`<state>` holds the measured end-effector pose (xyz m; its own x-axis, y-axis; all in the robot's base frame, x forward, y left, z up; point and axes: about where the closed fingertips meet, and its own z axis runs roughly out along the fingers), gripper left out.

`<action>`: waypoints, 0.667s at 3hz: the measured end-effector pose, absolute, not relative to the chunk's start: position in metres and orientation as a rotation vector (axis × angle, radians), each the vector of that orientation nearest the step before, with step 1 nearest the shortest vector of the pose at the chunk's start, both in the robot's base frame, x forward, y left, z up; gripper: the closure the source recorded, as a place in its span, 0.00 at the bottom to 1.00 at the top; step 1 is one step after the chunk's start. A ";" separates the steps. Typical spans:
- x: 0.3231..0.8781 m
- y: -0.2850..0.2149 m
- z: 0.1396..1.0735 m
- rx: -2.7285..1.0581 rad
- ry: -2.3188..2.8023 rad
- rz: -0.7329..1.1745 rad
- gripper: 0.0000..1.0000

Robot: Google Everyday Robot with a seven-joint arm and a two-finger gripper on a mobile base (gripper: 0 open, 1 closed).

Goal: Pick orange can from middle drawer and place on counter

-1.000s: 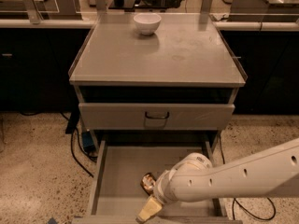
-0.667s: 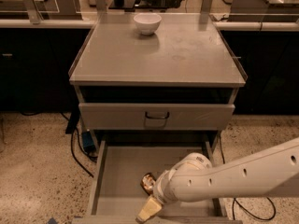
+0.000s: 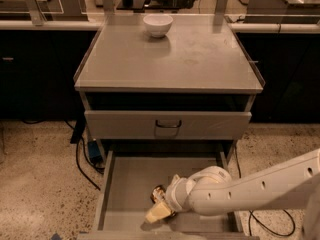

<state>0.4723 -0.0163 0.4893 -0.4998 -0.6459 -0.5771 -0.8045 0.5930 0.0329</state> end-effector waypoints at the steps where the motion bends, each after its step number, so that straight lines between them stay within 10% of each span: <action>1: 0.481 0.030 0.468 -1.058 2.240 0.584 0.00; 2: 0.481 0.030 0.468 -1.058 2.240 0.584 0.00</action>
Offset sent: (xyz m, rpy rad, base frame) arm 0.0100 0.0350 -0.0130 0.1216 -0.0004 -0.0085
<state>0.4814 0.0296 0.4676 -0.5116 -0.5397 -0.6686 -0.7974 0.5880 0.1355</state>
